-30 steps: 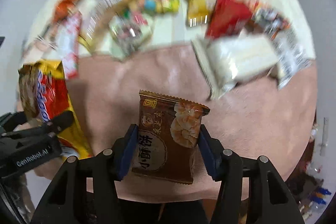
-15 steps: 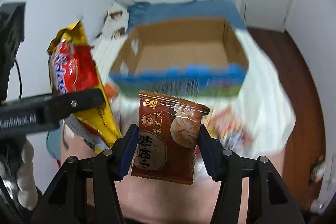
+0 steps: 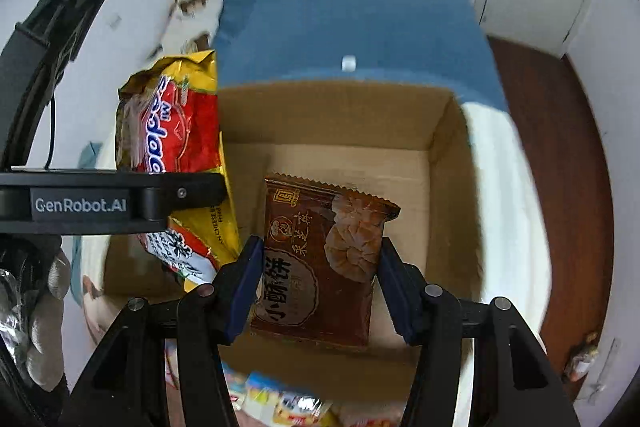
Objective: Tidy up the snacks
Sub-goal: 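Carry both packets into the cardboard box and open both tools, then grasp the yellow candy bag with left tool while right grasps orange panda seed bag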
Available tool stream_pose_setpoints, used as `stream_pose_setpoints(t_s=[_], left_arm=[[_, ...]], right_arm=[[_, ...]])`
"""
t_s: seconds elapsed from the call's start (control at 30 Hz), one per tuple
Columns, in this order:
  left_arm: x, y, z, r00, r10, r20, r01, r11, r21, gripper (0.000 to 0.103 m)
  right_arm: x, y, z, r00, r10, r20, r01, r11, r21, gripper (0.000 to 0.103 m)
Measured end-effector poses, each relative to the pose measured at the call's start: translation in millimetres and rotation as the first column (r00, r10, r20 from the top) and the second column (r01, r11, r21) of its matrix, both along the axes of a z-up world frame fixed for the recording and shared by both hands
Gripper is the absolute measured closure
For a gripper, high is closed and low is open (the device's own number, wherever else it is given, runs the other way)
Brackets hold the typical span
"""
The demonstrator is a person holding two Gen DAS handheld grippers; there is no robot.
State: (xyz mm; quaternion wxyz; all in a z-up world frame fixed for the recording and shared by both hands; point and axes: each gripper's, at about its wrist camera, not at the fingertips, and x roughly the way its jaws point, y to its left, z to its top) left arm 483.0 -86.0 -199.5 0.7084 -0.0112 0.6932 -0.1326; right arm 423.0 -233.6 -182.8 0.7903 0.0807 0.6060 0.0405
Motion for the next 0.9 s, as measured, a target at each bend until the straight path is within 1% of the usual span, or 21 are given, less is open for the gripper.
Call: stream_pose_setpoints(t_s=[0.07,0.13,0.23,0.27,0.3,0.33,0.37,0.4,0.43,0.6,0.67,0.7,0.77,0.9], left_arm=[[14.0,-4.6,-21.9,0.999,0.016,-0.048,-0.015,1.000,0.020,0.020],[31.7,-7.5,-39.7,0.996,0.013,-0.086,-0.010,0.999,0.043,0.020],[48.2,-11.6,-56.9,0.993,0.015,-0.120,-0.003,0.996,0.093,0.020],[51.4,-10.3,-62.0,0.992,0.023,-0.127,-0.010,0.994,0.105,0.020],[53.3,-10.3,-64.6,0.992,0.030,-0.120,-0.016,0.993,0.113,0.020],[57.7,-11.7,-64.7,0.994,0.028,-0.104,-0.015,0.993,0.120,0.016],[60.1,-13.8,-65.2,0.996,0.023,-0.086,-0.011,0.991,0.137,0.013],[62.5,-15.4,-67.2,0.997,0.020,-0.080,-0.008,0.989,0.146,0.006],[61.9,-16.0,-66.8,0.997,0.023,-0.076,-0.011,0.989,0.149,0.004],[62.8,-14.3,-59.7,0.998,0.036,-0.048,-0.028,0.988,0.151,0.004],[56.7,-13.6,-52.0,0.999,0.034,-0.034,-0.029,0.989,0.145,0.004],[62.0,-6.8,-53.1,0.999,0.033,-0.029,-0.029,0.989,0.142,0.004],[52.2,-7.4,-43.4,1.000,0.023,-0.004,-0.022,0.989,0.144,0.004],[38.4,-4.4,-25.2,0.999,0.012,0.036,-0.017,0.990,0.137,0.004]], right_arm=[[19.9,-2.8,-18.9,0.999,0.012,-0.039,-0.013,1.000,-0.012,0.044],[37.7,-1.9,-38.0,0.996,0.032,-0.087,-0.034,0.999,-0.018,0.044],[64.1,-3.5,-60.8,0.990,0.049,-0.135,-0.053,0.998,-0.023,0.043],[71.2,-4.6,-69.8,0.985,0.050,-0.163,-0.056,0.998,-0.036,0.041],[74.5,-6.1,-73.6,0.983,0.044,-0.177,-0.051,0.998,-0.036,0.031],[77.0,-7.8,-76.2,0.982,0.041,-0.185,-0.046,0.999,-0.026,0.018],[78.9,-11.0,-76.8,0.981,0.035,-0.189,-0.038,0.999,-0.011,0.015],[80.3,-12.7,-77.3,0.981,0.030,-0.191,-0.032,0.999,-0.010,0.012],[81.5,-13.8,-76.8,0.981,0.028,-0.193,-0.030,1.000,-0.008,0.009],[79.2,-17.4,-85.5,0.978,0.007,-0.210,-0.009,1.000,-0.008,0.007],[80.6,-20.8,-88.8,0.979,-0.009,-0.205,0.005,1.000,-0.020,0.006],[79.1,-20.7,-87.1,0.979,-0.011,-0.203,0.007,1.000,-0.022,0.006],[72.5,-22.5,-81.7,0.980,-0.020,-0.199,0.015,0.999,-0.028,0.006],[50.7,-23.8,-56.6,0.985,-0.037,-0.170,0.032,0.999,-0.035,0.006]])
